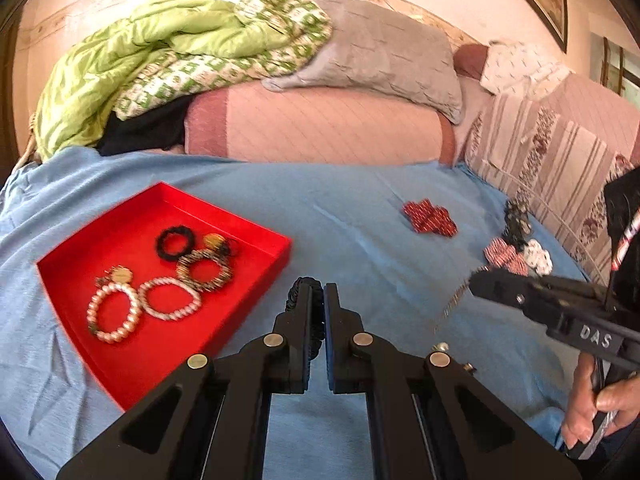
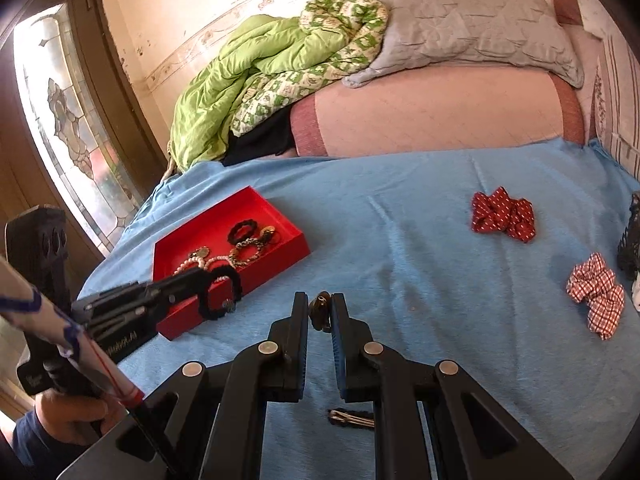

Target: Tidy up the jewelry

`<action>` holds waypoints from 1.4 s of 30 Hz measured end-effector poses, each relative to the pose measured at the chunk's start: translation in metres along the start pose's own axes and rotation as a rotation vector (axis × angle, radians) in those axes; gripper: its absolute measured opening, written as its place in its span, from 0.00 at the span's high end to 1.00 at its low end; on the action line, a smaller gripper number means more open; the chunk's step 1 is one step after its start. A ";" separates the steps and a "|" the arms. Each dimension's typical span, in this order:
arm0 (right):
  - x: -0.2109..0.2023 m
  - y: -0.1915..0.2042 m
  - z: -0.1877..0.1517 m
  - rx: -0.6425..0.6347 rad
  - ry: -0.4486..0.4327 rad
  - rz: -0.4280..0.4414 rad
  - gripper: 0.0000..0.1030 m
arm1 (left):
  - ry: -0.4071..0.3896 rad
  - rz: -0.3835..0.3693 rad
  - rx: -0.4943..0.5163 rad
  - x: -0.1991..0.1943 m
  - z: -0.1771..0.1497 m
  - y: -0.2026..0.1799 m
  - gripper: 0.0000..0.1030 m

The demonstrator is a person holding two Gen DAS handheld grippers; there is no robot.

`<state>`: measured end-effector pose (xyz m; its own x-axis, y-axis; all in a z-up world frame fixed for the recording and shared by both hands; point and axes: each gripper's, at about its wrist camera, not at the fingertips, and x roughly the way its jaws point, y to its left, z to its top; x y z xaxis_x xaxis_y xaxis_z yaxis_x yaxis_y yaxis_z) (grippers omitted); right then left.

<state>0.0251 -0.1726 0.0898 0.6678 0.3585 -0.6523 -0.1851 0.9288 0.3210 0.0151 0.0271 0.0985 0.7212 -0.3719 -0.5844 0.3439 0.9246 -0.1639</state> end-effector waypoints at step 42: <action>0.179 0.145 0.006 -0.040 0.337 0.219 0.87 | 0.092 0.231 -0.392 0.036 0.013 0.218 0.95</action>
<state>0.1224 0.0259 0.0233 0.3369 0.5528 -0.7622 -0.3287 0.8276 0.4549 0.1239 0.2137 0.0524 0.6899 -0.1598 -0.7061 -0.0854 0.9506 -0.2986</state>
